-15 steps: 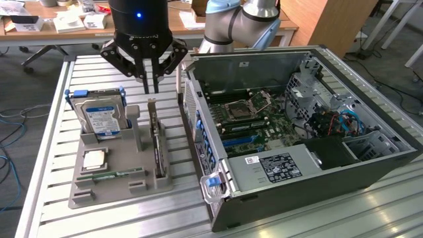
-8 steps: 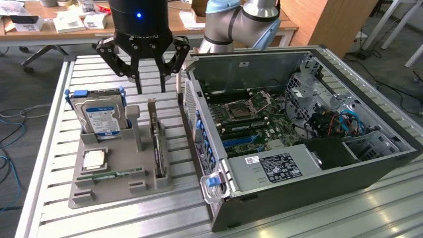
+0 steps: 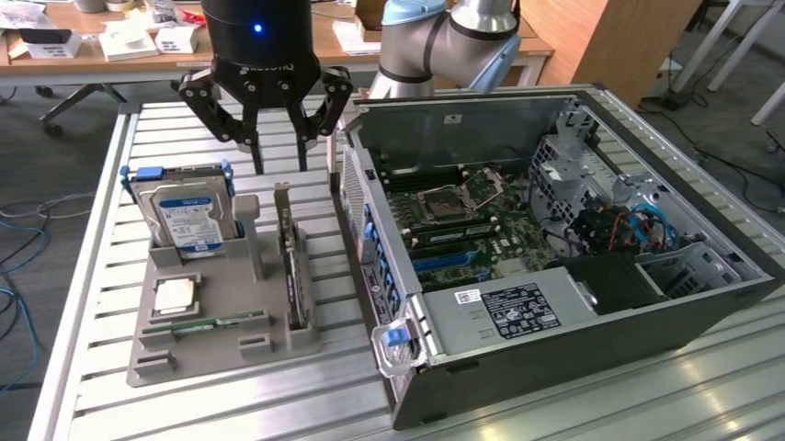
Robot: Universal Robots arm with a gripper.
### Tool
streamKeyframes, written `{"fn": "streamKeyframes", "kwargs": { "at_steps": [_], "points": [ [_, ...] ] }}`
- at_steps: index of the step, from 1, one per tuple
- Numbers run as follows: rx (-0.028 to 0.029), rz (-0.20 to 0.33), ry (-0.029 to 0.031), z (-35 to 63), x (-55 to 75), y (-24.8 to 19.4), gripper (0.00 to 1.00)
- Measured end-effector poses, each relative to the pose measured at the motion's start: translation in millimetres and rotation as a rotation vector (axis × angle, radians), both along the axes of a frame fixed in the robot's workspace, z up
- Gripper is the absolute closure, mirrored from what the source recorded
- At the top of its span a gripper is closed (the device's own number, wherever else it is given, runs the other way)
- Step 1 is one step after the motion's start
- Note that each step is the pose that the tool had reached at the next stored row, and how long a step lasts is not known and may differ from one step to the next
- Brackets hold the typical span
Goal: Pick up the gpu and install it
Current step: 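Pick up the gpu and move the gpu toward the slot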
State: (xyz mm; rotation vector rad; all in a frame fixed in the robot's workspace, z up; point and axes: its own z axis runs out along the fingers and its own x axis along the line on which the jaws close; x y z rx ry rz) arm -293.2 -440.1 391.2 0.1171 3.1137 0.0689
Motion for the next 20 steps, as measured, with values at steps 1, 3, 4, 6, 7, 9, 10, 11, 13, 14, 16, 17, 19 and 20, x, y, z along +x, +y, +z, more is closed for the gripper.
{"fn": "streamKeyframes", "kwargs": {
  "at_steps": [1, 3, 4, 6, 7, 9, 10, 11, 13, 14, 16, 17, 19, 20],
  "points": [
    [0.0, 0.0, 0.0, 0.0, 0.0, 0.0, 0.53],
    [0.0, 0.0, 0.0, 0.0, 0.0, 0.0, 0.53],
    [0.0, 0.0, 0.0, 0.0, 0.0, 0.0, 0.53],
    [0.0, 0.0, 0.0, 0.0, 0.0, 0.0, 0.53],
    [0.0, 0.0, 0.0, 0.0, 0.0, 0.0, 0.53],
    [0.0, 0.0, 0.0, -0.1, 0.0, 0.0, 0.53],
    [0.0001, 0.0, -0.0001, -0.9, 0.0, 0.0, 0.53],
    [0.0002, 0.0, -0.0002, -2.2, 0.0, 0.0, 0.53],
    [-0.0001, 0.0, 0.0001, -5.5, 0.0, 0.0, 0.53],
    [0.0, 0.0, 0.0, -7.4, 0.0, 0.0, 0.53],
    [0.0, 0.0, 0.0, -10.7, 0.0, 0.0, 0.53],
    [-0.0001, 0.0, 0.0, -12.2, 0.0, 0.0, 0.53],
    [-0.0001, 0.0, 0.0, -14.7, 0.0, 0.0, 0.53],
    [-0.0001, 0.0, 0.0001, -15.5, 0.0, 0.0, 0.53]
  ]
}}
